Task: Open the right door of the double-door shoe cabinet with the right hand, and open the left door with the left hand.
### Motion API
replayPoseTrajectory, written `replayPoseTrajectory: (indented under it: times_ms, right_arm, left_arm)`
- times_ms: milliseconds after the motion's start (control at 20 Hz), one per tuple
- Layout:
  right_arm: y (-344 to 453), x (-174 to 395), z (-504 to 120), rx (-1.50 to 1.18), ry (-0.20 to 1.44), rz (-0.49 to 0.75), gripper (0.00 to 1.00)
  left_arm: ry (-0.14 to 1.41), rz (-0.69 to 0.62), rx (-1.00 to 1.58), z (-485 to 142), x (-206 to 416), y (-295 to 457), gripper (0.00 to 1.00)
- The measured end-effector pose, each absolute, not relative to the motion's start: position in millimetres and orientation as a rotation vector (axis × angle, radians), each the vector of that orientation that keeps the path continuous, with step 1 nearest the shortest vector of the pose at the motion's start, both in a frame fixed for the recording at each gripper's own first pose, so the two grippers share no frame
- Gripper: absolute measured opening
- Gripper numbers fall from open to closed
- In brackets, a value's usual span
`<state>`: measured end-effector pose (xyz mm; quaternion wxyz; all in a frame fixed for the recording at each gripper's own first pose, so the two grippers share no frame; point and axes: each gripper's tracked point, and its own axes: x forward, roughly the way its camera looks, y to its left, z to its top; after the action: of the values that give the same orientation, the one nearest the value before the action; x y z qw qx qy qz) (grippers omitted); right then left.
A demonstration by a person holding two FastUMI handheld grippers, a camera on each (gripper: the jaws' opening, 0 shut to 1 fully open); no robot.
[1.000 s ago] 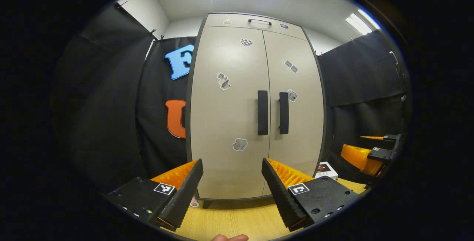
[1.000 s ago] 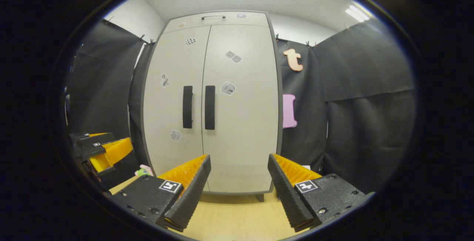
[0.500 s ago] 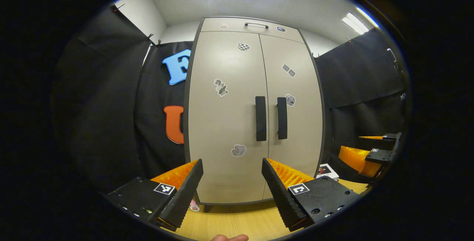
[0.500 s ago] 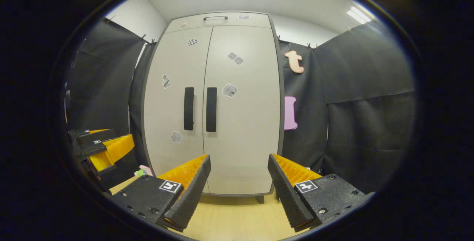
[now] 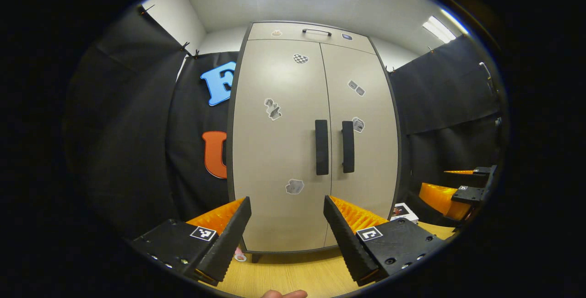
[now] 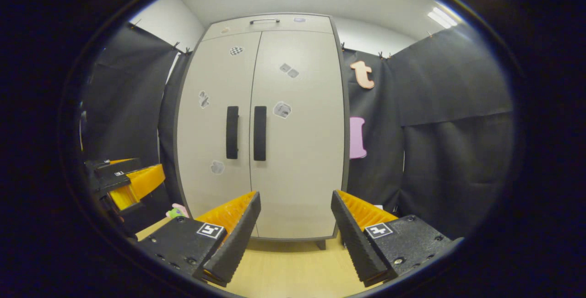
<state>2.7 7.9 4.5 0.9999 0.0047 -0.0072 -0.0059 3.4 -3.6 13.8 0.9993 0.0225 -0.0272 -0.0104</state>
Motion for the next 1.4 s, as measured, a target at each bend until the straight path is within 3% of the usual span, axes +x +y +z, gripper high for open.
replayPoseTrajectory:
  times_ms: [450,900,1400]
  right_arm:
    - [28,25,-1,0.037,0.015,0.035,0.97]
    - [46,94,61,0.027,-0.083,0.062,0.97]
    - [72,185,80,-0.008,-0.029,0.078,0.97]
  left_arm:
    - [-0.049,-0.019,0.04,10,-6,5,0.95]
    - [0.015,-0.026,0.0,-12,-30,7,0.95]
    - [0.006,0.008,0.02,-16,-41,22,0.95]
